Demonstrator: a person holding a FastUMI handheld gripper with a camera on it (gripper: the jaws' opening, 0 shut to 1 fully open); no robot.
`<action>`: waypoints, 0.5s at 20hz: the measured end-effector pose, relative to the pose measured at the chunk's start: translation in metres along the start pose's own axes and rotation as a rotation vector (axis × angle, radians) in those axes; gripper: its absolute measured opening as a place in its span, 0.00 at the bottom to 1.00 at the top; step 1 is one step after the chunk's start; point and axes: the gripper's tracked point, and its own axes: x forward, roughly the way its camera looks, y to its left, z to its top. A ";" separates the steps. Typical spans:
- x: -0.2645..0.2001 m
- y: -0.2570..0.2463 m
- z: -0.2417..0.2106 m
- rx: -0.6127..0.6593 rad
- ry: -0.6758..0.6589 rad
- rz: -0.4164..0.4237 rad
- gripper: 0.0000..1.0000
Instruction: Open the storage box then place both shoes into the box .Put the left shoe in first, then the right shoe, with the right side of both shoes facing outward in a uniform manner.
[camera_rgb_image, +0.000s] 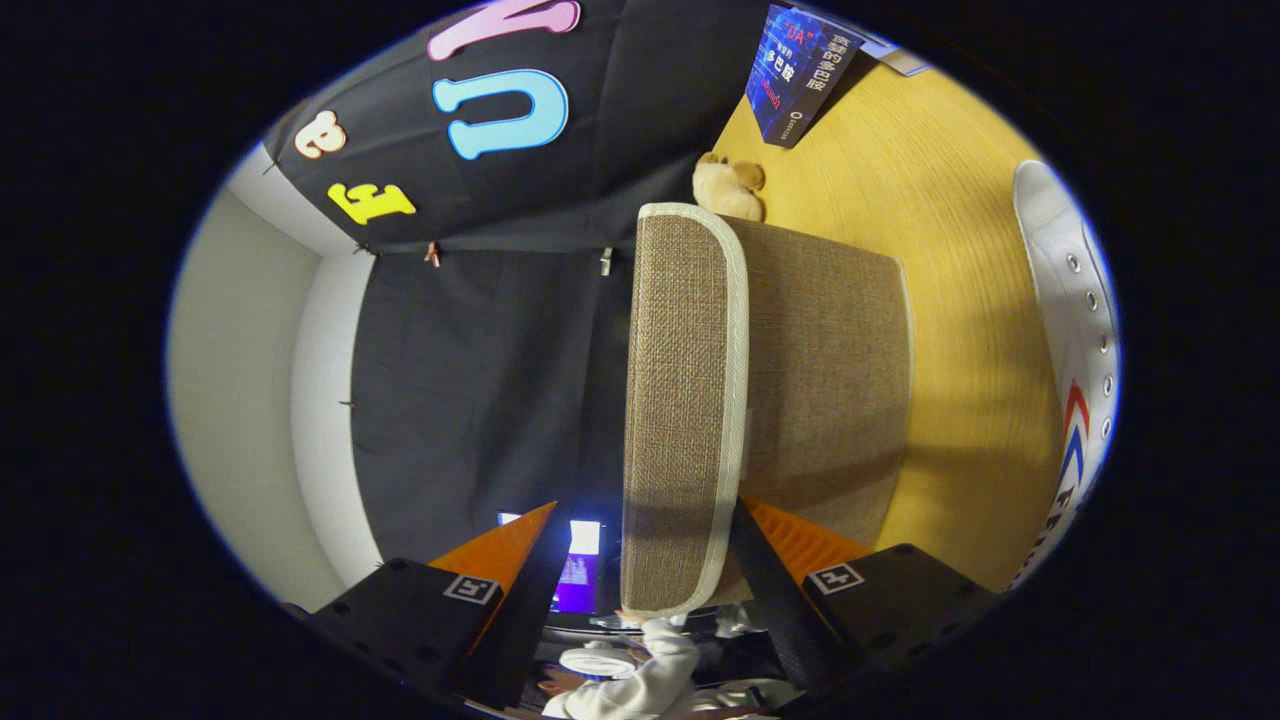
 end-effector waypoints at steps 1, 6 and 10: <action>-0.002 0.009 0.001 0.014 -0.006 0.023 0.96; -0.009 0.028 -0.004 0.043 0.003 0.053 0.76; -0.007 0.024 -0.001 0.070 -0.030 -0.001 0.39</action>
